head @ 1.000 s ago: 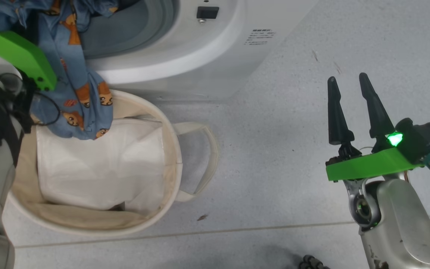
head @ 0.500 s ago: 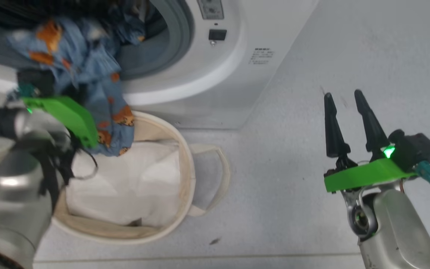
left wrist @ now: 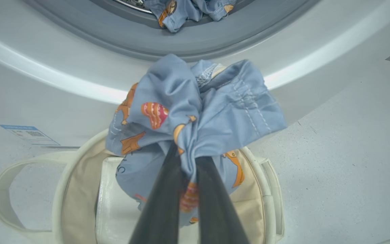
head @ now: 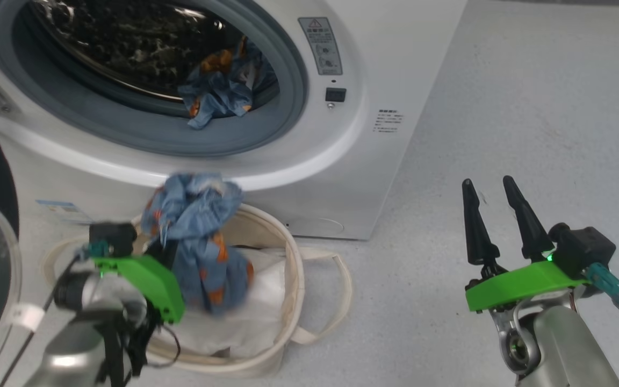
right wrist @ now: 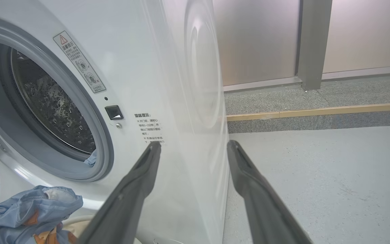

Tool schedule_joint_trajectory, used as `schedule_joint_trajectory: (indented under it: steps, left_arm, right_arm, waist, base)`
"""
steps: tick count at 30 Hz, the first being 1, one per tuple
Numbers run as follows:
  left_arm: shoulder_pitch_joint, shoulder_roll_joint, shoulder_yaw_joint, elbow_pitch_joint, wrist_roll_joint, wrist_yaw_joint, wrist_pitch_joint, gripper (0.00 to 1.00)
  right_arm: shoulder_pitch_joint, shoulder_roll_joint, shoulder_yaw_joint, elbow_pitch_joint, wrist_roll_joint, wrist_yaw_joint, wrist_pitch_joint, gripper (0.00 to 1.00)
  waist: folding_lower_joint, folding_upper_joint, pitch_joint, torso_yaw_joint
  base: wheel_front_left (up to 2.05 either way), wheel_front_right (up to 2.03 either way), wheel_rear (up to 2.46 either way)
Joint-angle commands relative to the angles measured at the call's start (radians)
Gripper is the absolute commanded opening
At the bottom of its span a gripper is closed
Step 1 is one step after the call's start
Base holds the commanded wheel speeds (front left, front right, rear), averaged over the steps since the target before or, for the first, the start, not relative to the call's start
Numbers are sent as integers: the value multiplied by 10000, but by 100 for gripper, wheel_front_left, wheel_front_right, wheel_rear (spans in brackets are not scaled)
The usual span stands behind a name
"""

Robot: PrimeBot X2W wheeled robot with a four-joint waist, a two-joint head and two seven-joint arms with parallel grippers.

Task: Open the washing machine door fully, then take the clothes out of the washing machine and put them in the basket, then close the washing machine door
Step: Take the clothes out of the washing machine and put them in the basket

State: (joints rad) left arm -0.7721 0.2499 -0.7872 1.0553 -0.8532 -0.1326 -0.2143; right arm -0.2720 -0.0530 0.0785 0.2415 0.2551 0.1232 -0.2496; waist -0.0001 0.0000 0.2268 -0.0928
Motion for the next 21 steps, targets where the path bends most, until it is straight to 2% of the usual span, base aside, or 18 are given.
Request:
schedule_joint_trajectory:
  steps: [1,8,13,21]
  left_arm:
    - [-112,310,284,-179,-91,20,-157,0]
    - [591,189,485,234,-446,60,-291,0]
    - [587,65,600,747,-693,39,-311,0]
    - [396,-97,976,1592,-1652,23,477,0]
  right_arm:
    - [-35,28,206,-282,-50,75,-122,100]
    - [-28,28,213,-319,-135,75,-122,100]
    - [-144,28,171,-473,-220,75,-122,100]
    - [-379,28,46,-860,-445,75,-122,100]
  waist:
    - [1,0,-134,115]
    - [1,0,-101,71]
    - [1,0,303,-137]
    - [1,0,1282,-554]
  base:
    - [0,0,0]
    - [0,0,0]
    - [0,0,0]
    - [0,0,0]
